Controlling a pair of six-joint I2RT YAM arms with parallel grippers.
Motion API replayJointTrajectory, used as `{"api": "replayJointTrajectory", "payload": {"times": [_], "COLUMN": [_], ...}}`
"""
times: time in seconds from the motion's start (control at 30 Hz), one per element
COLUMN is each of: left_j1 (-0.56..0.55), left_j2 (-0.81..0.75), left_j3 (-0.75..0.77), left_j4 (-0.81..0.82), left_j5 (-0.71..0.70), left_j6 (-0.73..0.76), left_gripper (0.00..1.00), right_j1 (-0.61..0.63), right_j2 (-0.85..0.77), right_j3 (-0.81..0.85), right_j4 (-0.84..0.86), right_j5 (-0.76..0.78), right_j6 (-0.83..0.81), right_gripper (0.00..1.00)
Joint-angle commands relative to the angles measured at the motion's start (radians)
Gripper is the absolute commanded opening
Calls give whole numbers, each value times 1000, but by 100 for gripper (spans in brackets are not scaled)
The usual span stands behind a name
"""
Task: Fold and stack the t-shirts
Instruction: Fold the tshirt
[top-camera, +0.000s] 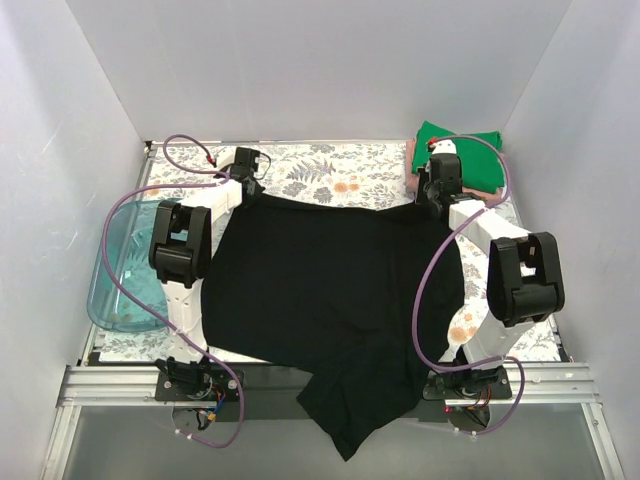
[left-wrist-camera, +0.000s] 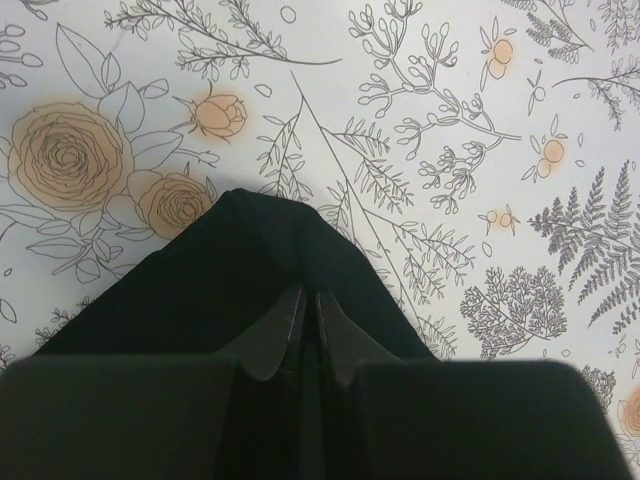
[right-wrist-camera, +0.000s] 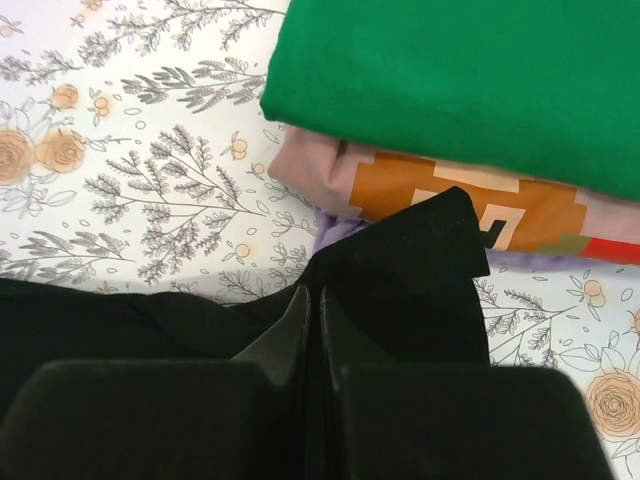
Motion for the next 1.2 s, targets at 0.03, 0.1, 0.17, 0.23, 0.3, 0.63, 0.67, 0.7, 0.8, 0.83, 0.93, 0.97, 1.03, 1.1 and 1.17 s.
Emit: {"api": "replayJointTrajectory", "payload": {"times": [0.03,0.1,0.17,0.23,0.3,0.63,0.67,0.7,0.8,0.83,0.93,0.97,1.03,1.1,1.17], "left_j1": [24,24,26,24,24,24,24,27,38,43,53,56,61,61,61], "left_j2": [-17,-52,-83,-125,-151,-310,-319,-335,-341,-338,-327,-327,-335,-336,-336], "left_j3": [40,16,-23,-43,-70,-170,-175,-176,-170,-164,-138,-136,-141,-152,-159], "left_j4": [-33,-37,-30,-27,-27,-98,-109,-119,-156,-179,-233,-240,-253,-257,-257], "left_j5": [-6,1,4,7,18,34,29,26,33,38,37,40,43,49,58], "left_j6": [15,10,10,15,18,35,41,40,47,50,47,49,59,66,76], "left_gripper": [0,0,0,0,0,0,0,0,0,0,0,0,0,0,0], "right_j1": [-2,-2,-4,-2,-4,27,28,36,62,67,82,87,111,140,160], "right_j2": [-91,-124,-177,-224,-256,-610,-640,-669,-781,-828,-888,-896,-913,-915,-922], "right_j3": [12,-6,-35,-55,-92,-328,-343,-359,-414,-425,-460,-472,-494,-514,-520], "right_j4": [18,-47,-114,-199,-246,-462,-498,-520,-572,-585,-634,-649,-658,-669,-681], "right_j5": [7,19,16,7,-31,-142,-159,-159,-182,-190,-217,-263,-278,-279,-274], "right_j6": [45,72,102,123,148,281,289,300,350,359,395,402,433,451,488], "right_gripper": [1,1,1,1,1,1,1,1,1,1,1,1,1,1,1]}}
